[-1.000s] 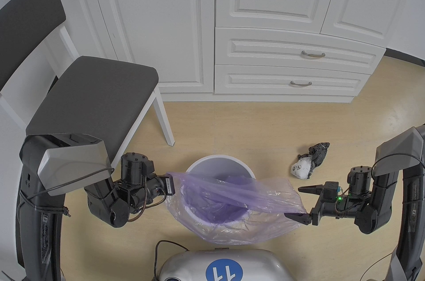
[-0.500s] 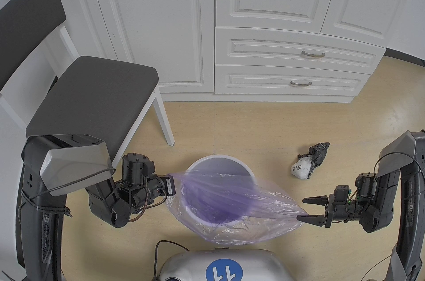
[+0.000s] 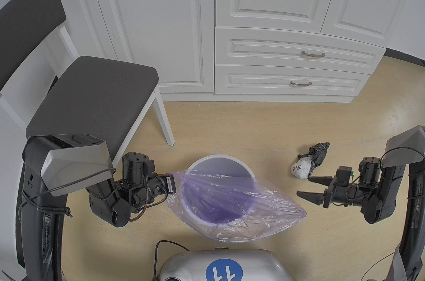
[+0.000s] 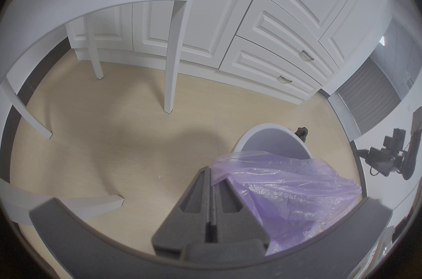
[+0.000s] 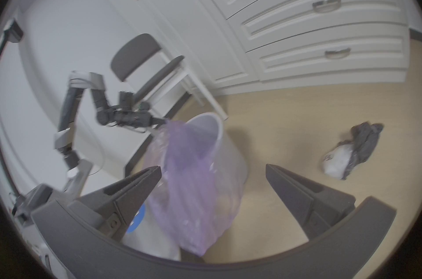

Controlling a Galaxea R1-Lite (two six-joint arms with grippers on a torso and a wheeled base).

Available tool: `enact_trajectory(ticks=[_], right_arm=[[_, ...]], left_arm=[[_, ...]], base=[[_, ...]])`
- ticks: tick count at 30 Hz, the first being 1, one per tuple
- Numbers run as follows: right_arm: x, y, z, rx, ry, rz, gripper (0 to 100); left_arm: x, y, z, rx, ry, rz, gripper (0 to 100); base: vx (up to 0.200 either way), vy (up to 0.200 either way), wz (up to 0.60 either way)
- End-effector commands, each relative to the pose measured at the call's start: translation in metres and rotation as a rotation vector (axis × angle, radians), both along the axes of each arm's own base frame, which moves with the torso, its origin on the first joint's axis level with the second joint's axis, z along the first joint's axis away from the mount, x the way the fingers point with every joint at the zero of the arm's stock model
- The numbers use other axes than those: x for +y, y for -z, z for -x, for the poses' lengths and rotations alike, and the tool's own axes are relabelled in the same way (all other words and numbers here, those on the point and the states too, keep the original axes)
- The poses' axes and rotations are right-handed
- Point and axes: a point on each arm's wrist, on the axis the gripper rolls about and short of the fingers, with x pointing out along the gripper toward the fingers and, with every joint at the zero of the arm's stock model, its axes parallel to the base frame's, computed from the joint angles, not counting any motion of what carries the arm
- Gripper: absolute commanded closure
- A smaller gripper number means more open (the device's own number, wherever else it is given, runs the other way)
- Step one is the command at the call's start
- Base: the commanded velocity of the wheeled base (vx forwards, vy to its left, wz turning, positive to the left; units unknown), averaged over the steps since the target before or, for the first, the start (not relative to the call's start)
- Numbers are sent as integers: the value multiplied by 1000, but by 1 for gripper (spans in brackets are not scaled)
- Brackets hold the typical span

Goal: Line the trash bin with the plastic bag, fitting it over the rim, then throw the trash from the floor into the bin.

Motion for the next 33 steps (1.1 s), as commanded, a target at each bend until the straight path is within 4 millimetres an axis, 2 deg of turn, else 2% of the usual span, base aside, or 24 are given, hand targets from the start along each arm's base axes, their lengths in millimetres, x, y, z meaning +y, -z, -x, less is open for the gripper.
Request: enact_trajectory(ticks=[1,3,6,7,8,9,13,15,19,20,23,24,26,33], right_arm=[[77,-70,-19,-194,98,-59,0],[105,-80,-21,-251,84,-70,0],[131,-86,-14,-281,0,-43,0],[131,-86,-14,-281,0,-43,0],[149,-85,-16,-274,-33,22,0],[151,-85,-16,-273,-33,28,0],[205,-88,-35,-255,304,269,0],[221,-94,-34,-222,391,361,0],[231,-100,-23,-175,295,410,0],[236,-98,-18,-174,237,472,0],[236,-97,-18,-177,232,482,0],[236,-81,-19,-201,166,591,0],[240,-72,-21,-204,155,605,0],[257,-58,-11,-197,102,627,0]], left_arm=[[0,-4,-2,-22,-9,20,100],[0,-4,-1,-21,-9,21,100],[-1,-2,-1,-25,-6,25,100],[-1,-2,-1,-25,-6,25,100],[-1,-1,-2,-35,-5,29,100],[-1,-1,-2,-35,-5,29,100],[0,-3,-3,-57,-9,35,100],[0,-3,-3,-57,-8,36,100],[0,-2,-3,-56,-8,37,100],[0,-1,-3,-55,-8,37,100],[0,-1,-3,-55,-8,37,100],[0,1,-3,-52,-8,36,100],[-1,1,-2,-51,-7,35,100],[0,2,-1,-40,-7,32,100]], base=[[0,0,0],[0,0,0],[0,0,0],[0,0,0],[0,0,0],[0,0,0],[0,0,0],[0,0,0],[0,0,0],[0,0,0],[0,0,0],[0,0,0],[0,0,0],[0,0,0]])
